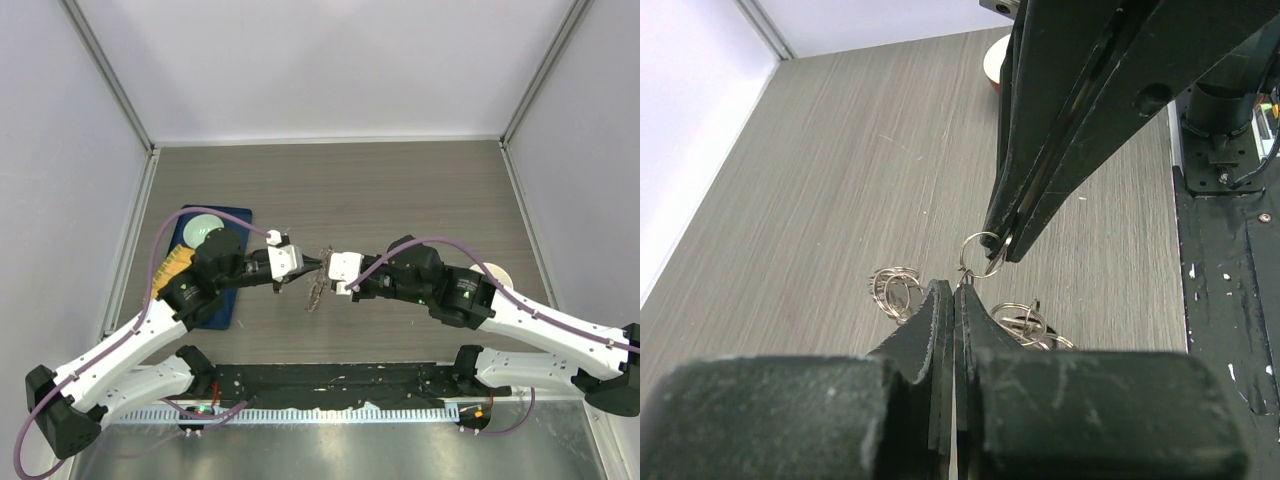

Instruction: Remove the keys from the keyring

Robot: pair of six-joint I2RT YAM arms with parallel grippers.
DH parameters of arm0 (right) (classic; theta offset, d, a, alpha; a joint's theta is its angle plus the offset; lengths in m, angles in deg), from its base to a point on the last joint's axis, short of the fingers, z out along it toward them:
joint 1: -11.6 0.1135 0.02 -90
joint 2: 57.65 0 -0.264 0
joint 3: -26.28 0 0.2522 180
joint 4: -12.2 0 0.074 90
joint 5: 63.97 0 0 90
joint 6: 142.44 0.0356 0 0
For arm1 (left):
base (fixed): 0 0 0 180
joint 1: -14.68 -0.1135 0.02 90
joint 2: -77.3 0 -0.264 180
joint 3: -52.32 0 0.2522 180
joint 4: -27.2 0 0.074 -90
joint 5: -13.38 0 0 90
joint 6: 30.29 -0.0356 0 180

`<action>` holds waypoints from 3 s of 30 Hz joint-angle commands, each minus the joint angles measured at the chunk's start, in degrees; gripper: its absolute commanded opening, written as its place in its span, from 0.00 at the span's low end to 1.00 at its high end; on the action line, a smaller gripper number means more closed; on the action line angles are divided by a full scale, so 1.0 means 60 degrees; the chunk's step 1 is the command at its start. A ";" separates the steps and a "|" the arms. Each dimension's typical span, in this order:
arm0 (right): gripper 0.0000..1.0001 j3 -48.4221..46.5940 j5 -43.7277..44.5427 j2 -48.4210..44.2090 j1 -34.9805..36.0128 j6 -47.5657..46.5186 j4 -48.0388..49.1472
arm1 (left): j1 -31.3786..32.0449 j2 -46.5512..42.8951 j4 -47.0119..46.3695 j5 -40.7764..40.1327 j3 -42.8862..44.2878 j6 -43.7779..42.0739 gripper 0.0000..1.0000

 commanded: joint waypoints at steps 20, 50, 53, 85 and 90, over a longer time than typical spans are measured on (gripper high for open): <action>0.01 0.0555 0.0684 -0.0025 0.0091 0.1777 0.1536 | -0.0169 -0.0602 -0.2240 -0.0495 -0.0291 0.1647 0.00; 0.44 -0.1624 0.3966 -0.1230 -0.0143 0.4065 0.1172 | -0.0374 -0.0017 -0.9596 0.0942 -0.2226 0.8417 0.00; 0.42 -0.2488 0.2549 -0.0803 -0.0726 0.4427 0.0601 | -0.0461 0.0188 -1.0210 0.0942 -0.2299 0.8988 0.00; 0.20 -0.0206 -0.6742 0.0311 -0.4714 0.9995 0.4964 | -0.2044 0.1771 -1.4109 0.1777 -0.2460 1.1877 0.00; 0.20 0.0175 -0.6772 0.0194 -0.4510 1.0216 0.5243 | -0.2044 0.1844 -1.4035 0.1689 -0.2416 1.1817 0.00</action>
